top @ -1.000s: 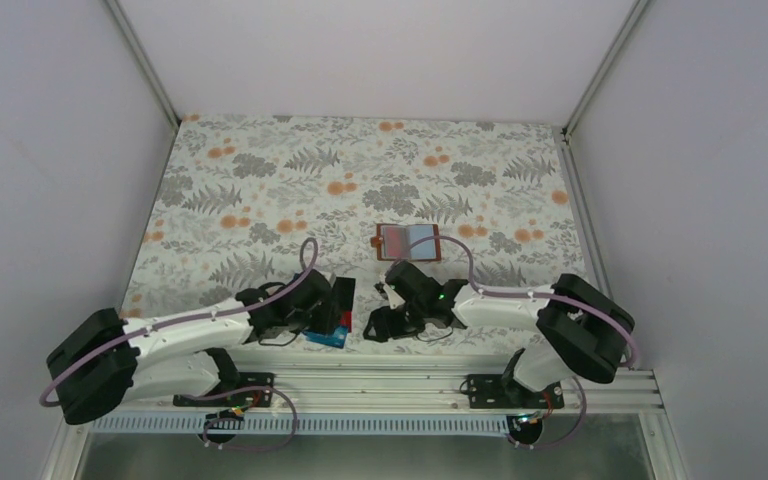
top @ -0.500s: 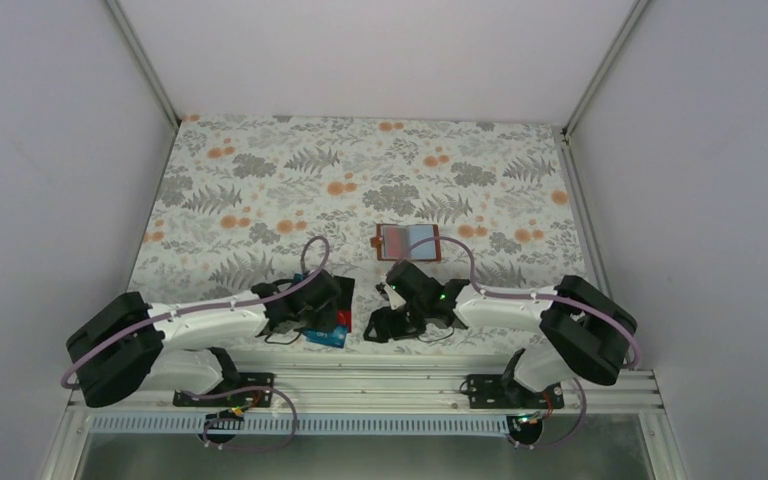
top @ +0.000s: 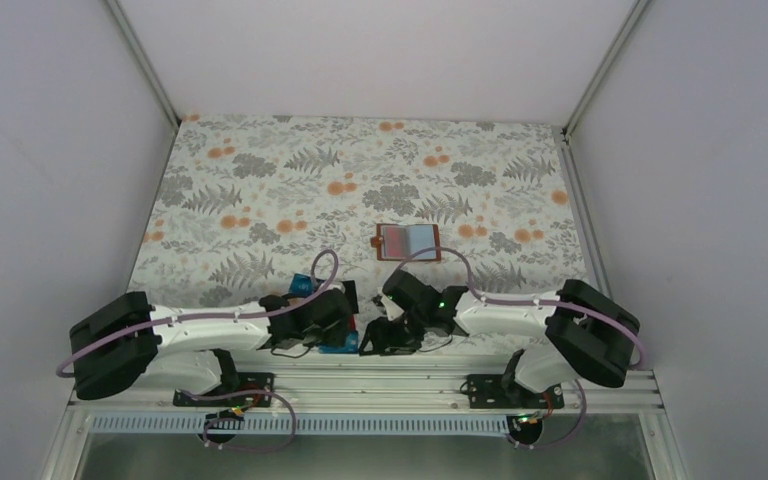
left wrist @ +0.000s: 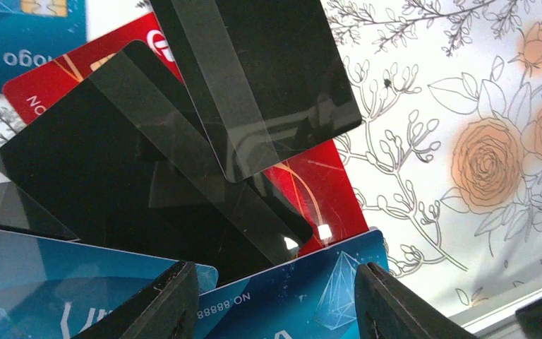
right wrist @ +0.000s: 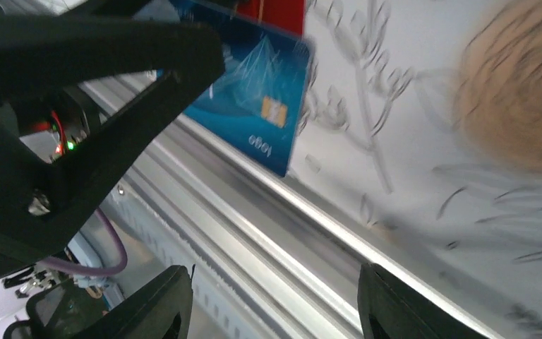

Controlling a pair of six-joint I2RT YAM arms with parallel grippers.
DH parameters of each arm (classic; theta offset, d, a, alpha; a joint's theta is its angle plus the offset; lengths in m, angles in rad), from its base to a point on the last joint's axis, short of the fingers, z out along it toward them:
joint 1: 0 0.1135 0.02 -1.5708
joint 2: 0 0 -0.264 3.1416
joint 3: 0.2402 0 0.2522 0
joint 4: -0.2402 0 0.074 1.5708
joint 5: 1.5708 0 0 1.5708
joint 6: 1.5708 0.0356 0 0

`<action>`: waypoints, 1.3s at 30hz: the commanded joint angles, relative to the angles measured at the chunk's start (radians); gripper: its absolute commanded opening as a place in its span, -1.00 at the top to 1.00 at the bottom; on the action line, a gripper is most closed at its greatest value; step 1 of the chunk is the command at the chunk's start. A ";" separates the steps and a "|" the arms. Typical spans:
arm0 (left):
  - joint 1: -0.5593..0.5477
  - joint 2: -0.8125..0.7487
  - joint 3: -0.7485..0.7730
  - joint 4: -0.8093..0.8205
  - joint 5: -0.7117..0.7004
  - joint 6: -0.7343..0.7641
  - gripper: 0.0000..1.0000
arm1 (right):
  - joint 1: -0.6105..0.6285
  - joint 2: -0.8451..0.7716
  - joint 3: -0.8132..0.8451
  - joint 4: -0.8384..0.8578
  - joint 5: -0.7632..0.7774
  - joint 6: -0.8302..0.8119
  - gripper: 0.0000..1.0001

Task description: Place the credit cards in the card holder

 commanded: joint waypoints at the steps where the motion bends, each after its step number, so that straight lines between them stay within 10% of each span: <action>1: -0.034 0.014 -0.011 -0.059 0.053 -0.065 -0.13 | 0.075 0.014 -0.012 0.030 -0.015 0.120 -0.22; 39: -0.044 -0.108 -0.091 0.014 0.032 0.010 -0.12 | 0.194 0.192 -0.067 0.511 0.335 0.804 0.07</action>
